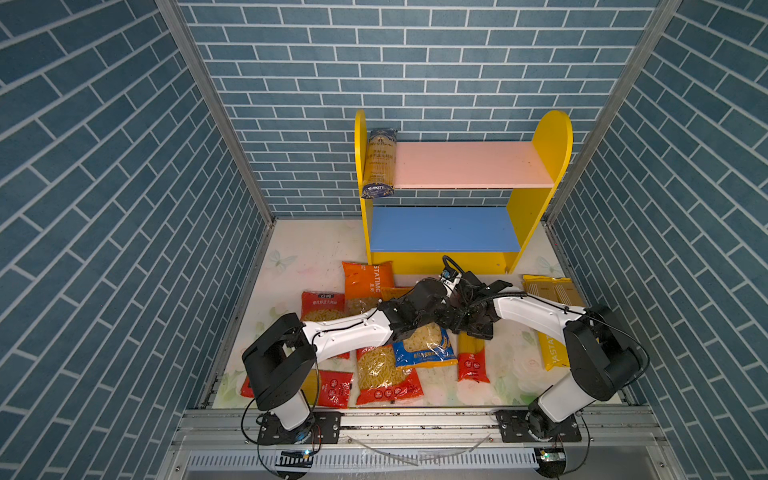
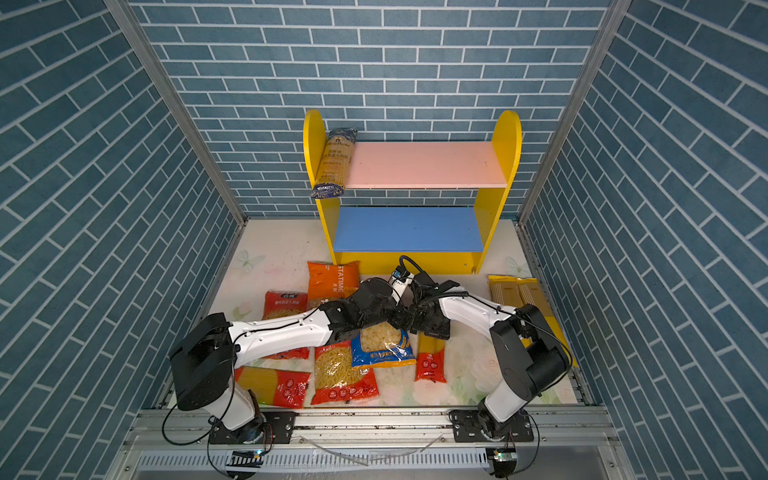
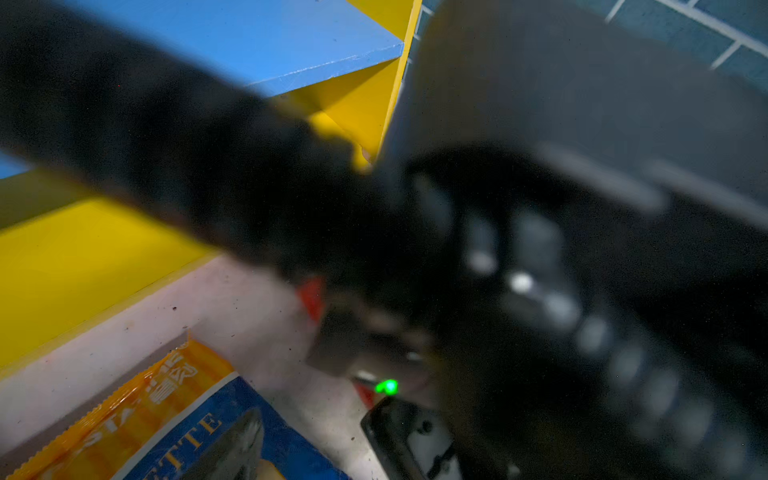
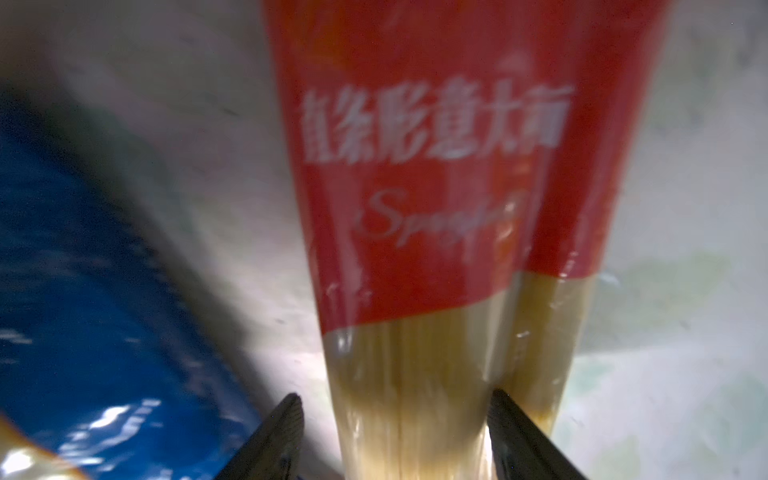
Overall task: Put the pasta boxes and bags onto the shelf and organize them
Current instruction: 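Grasp the red-and-yellow spaghetti pack with the right gripper and stand it upright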
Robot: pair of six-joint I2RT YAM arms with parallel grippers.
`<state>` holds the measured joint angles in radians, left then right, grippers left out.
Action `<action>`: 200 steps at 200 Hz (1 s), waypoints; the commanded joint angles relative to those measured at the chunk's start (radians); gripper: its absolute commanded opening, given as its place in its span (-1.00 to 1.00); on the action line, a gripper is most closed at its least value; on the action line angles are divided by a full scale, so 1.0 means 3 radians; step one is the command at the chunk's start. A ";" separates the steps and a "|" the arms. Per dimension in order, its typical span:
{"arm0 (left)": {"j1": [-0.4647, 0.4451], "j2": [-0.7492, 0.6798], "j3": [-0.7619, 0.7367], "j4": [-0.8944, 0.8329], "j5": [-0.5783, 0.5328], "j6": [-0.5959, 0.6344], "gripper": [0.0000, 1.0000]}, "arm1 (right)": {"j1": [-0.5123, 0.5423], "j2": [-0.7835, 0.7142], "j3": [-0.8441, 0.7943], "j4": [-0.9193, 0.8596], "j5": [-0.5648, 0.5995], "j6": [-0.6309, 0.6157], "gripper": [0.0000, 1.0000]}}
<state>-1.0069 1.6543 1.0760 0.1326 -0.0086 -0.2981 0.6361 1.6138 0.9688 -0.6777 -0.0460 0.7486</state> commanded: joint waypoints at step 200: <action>-0.0058 0.0890 0.0452 -0.0853 0.0332 -0.0980 0.17 | -0.1282 -0.0902 -0.1498 0.1370 -0.1876 -0.0490 0.32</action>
<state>-1.0382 1.9099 1.2076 -0.0776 0.0738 -0.5682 0.2543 1.3262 0.5579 -0.3679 -0.5491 0.6037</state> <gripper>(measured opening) 0.633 0.667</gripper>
